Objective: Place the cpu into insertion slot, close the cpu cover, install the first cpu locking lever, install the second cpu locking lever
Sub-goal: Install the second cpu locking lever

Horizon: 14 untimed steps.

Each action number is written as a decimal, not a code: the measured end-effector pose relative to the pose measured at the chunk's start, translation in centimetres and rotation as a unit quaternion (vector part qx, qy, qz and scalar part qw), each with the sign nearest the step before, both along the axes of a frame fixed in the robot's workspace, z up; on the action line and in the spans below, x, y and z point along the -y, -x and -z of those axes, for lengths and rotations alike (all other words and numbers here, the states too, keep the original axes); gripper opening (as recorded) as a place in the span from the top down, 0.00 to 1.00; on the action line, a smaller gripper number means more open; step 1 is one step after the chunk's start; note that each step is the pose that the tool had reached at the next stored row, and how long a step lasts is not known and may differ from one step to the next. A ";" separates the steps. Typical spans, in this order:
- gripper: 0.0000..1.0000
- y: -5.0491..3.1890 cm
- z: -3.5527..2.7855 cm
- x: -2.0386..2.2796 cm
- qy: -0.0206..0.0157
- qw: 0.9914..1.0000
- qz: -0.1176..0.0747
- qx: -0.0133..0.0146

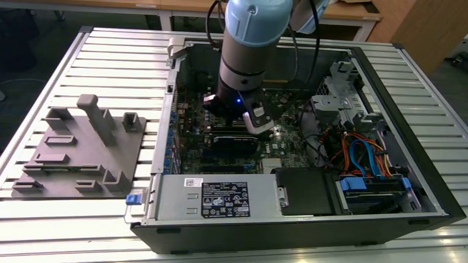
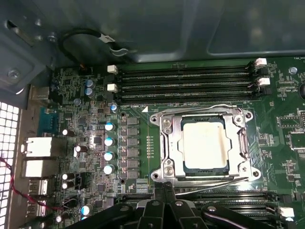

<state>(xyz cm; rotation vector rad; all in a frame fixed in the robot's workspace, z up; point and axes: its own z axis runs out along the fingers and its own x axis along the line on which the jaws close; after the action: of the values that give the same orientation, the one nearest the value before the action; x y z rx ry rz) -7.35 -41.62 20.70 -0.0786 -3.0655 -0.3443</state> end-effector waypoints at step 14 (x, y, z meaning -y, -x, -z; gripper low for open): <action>0.90 0.17 0.82 0.53 -0.022 1.000 0.000 0.000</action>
<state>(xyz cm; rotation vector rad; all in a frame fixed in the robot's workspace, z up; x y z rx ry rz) -7.53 -42.15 19.88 -0.0768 -3.0563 -0.4104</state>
